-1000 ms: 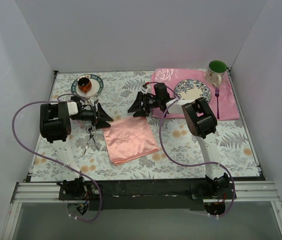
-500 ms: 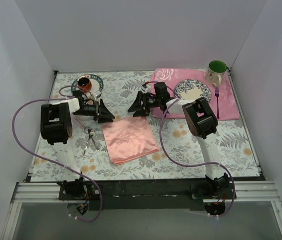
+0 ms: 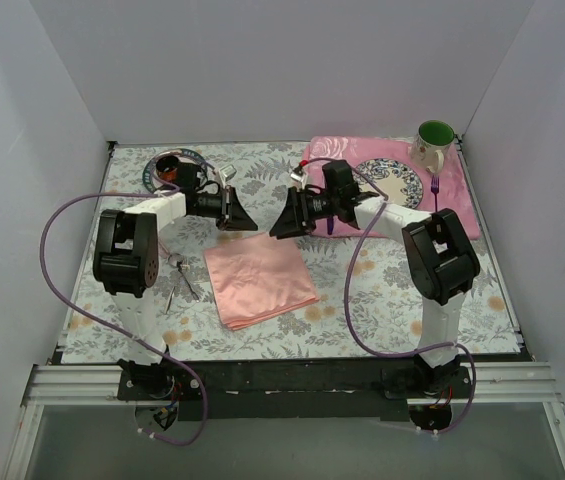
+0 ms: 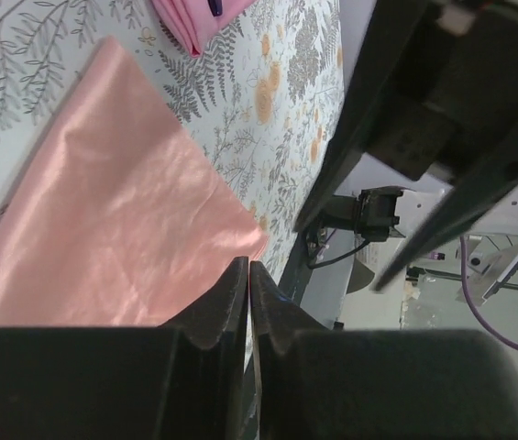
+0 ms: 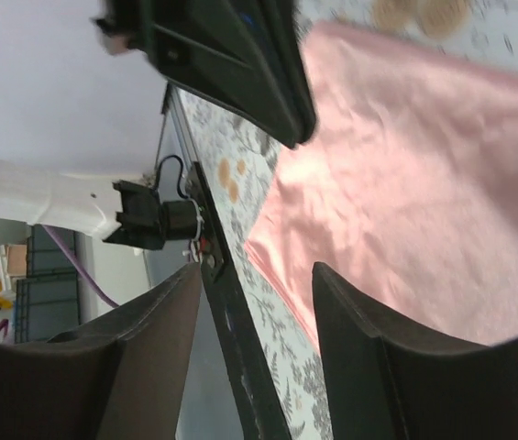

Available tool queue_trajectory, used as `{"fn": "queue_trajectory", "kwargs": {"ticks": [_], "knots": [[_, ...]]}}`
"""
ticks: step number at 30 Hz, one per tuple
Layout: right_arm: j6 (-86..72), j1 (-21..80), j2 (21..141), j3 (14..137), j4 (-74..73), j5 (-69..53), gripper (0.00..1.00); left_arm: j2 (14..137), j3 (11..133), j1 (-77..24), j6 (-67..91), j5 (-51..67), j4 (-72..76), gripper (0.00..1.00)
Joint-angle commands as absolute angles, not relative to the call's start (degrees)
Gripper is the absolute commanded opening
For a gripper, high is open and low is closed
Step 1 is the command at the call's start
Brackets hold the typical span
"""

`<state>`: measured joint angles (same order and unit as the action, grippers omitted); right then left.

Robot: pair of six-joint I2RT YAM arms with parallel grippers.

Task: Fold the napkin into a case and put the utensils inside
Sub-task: Smooth out the square-folded napkin from the folded napkin.

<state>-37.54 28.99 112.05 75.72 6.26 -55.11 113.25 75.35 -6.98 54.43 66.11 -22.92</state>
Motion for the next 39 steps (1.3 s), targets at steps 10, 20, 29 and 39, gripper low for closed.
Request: {"fn": "queue_trajectory", "kwargs": {"ticks": [10,20,29,39], "knots": [[-24.26,28.65,112.58,65.83,-11.25,-53.53,0.49,115.48,70.84,-11.07,57.83,61.44,-19.68,0.0],[-16.44,26.46,116.98,64.34,-20.56,-49.22,0.45,120.41,71.19,-11.07,56.69,56.08,-22.23,0.0],[-9.94,24.87,113.82,61.52,-25.31,-49.57,0.44,122.34,71.1,-10.63,56.16,53.09,-23.38,0.0],[-10.63,29.17,107.67,65.13,-24.43,-58.18,0.45,125.5,76.02,-10.63,52.56,51.86,-27.06,0.0]]}}
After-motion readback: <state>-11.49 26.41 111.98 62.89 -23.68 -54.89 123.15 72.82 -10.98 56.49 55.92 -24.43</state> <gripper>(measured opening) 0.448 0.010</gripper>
